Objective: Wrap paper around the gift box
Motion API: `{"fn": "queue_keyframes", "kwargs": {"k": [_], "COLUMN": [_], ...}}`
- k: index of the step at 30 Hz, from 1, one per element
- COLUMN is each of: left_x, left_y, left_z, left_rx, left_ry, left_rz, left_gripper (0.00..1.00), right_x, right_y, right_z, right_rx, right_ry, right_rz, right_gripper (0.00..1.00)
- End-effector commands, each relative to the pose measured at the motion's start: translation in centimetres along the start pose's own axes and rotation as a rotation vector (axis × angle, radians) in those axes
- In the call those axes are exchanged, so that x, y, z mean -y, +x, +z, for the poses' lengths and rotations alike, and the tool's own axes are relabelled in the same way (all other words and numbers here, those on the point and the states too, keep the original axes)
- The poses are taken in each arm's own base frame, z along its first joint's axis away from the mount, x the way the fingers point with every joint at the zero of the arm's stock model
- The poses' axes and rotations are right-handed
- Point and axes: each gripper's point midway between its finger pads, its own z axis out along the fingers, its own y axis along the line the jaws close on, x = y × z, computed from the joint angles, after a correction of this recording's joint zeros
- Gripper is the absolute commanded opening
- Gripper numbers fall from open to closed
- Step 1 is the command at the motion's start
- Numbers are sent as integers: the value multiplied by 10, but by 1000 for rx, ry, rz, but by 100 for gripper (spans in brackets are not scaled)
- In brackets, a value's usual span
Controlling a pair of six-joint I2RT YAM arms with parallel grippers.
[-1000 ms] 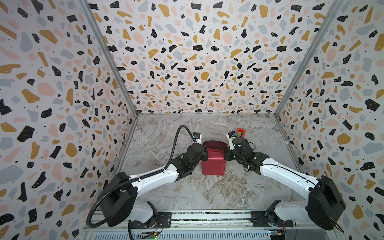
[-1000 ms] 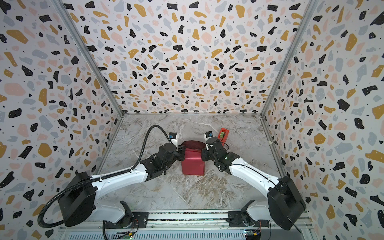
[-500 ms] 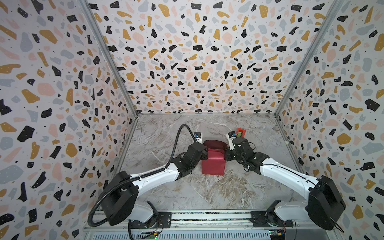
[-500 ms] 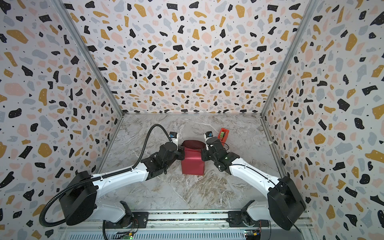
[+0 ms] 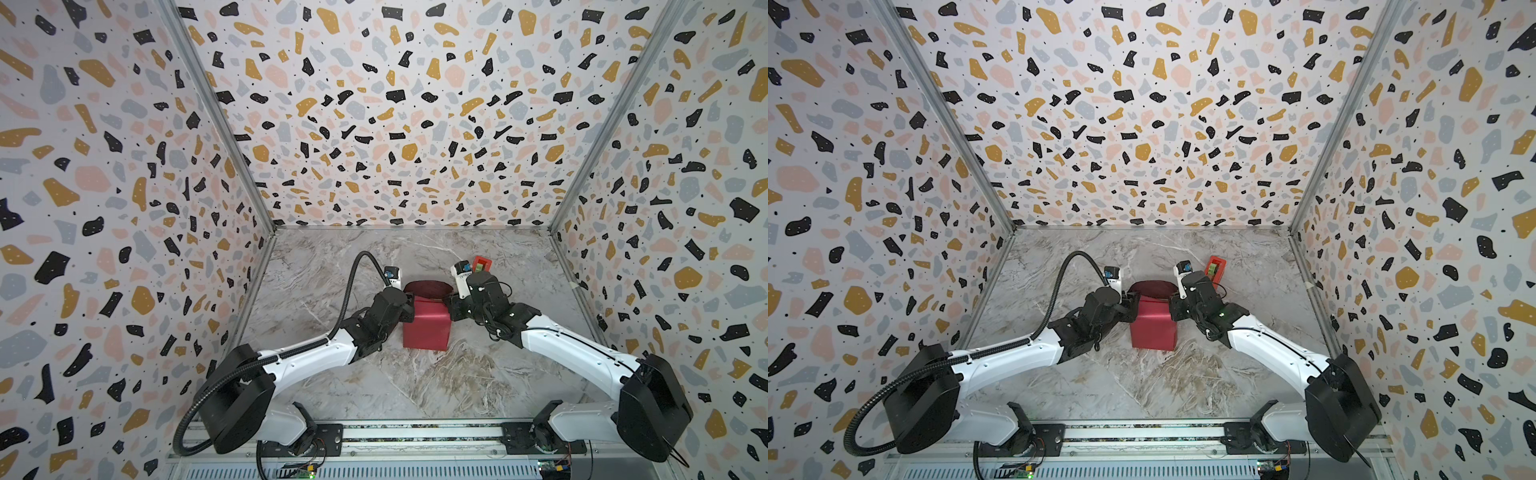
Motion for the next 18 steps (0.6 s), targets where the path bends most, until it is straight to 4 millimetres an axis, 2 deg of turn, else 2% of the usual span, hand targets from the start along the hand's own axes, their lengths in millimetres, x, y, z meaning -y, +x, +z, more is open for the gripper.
{"fn": "queue_keyframes", "kwargs": {"k": [1, 5, 11, 14, 18], "left_x": [2, 3, 0, -3, -5], "left_y": [3, 3, 14, 19, 23], "left_z": [3, 8, 15, 18, 19], "left_rx": [7, 16, -10, -20, -26], "left_ry": [17, 17, -1, -8, -13], "left_rz": [-6, 4, 28, 35, 38], "left_gripper": [54, 54, 54, 54, 54], "right_x": [-8, -4, -3, 8, 30], "right_y": [-28, -39, -46, -42, -35], "right_z": [-18, -31, -52, -56, -50], "right_rx": [75, 96, 123, 116, 100], "right_ry": [-36, -48, -110, -127, -101], "right_rz": [7, 16, 20, 37, 74], "right_gripper": [34, 43, 49, 51, 51]}}
